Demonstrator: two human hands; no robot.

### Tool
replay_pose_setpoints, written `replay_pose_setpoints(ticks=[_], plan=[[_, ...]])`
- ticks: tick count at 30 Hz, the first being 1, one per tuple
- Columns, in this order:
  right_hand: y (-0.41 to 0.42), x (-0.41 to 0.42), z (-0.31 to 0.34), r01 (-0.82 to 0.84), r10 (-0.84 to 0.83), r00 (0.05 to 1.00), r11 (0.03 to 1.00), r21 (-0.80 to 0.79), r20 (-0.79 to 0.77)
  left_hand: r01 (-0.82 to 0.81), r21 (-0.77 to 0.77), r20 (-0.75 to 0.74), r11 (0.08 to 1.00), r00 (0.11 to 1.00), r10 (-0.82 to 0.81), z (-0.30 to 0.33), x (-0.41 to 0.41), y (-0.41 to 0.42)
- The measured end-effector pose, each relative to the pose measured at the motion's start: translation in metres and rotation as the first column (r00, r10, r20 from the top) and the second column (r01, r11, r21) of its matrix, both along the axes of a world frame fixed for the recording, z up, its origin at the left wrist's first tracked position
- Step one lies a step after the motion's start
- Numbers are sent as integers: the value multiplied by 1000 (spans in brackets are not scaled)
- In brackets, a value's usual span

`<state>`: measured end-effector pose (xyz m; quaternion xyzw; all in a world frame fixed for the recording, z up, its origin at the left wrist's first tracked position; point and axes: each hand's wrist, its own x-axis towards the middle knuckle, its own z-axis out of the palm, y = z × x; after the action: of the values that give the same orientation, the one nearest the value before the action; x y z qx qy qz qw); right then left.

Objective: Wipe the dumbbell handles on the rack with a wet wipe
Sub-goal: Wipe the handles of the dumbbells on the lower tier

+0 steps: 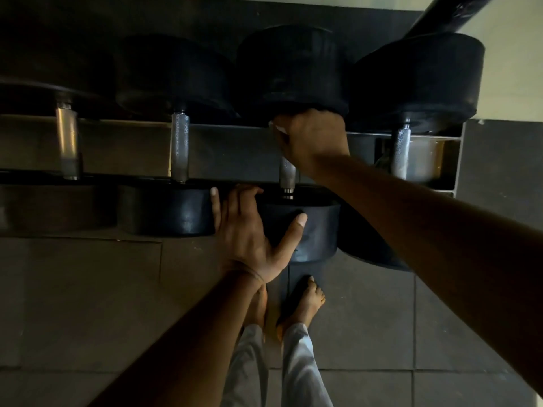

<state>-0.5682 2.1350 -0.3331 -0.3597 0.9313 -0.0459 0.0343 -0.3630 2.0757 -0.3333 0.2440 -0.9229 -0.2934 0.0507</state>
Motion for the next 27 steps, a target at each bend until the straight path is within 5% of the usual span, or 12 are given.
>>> replay_pose_setpoints(ticks=[3,10,16,20,27], plan=[[17,8,0,157,-159,987,965,-208,9,5,3,8,1000,1000,-5,0,0,-1],[18,31,-8,548,-423,826,757,-355,372,22,5,16,1000,1000,-22,-1,1,-1],[4,24,-7,912,-469,366,352,-210,804,23,0,33,1000,999,-23,-1,0,-1],[8,21,-8,974,-305,176,190,-121,936,29,5,30,1000,999,-29,-2,1,-1],[17,16,-2,970,-161,109,234,-69,981,24,5,12,1000,1000,-25,-2,0,0]])
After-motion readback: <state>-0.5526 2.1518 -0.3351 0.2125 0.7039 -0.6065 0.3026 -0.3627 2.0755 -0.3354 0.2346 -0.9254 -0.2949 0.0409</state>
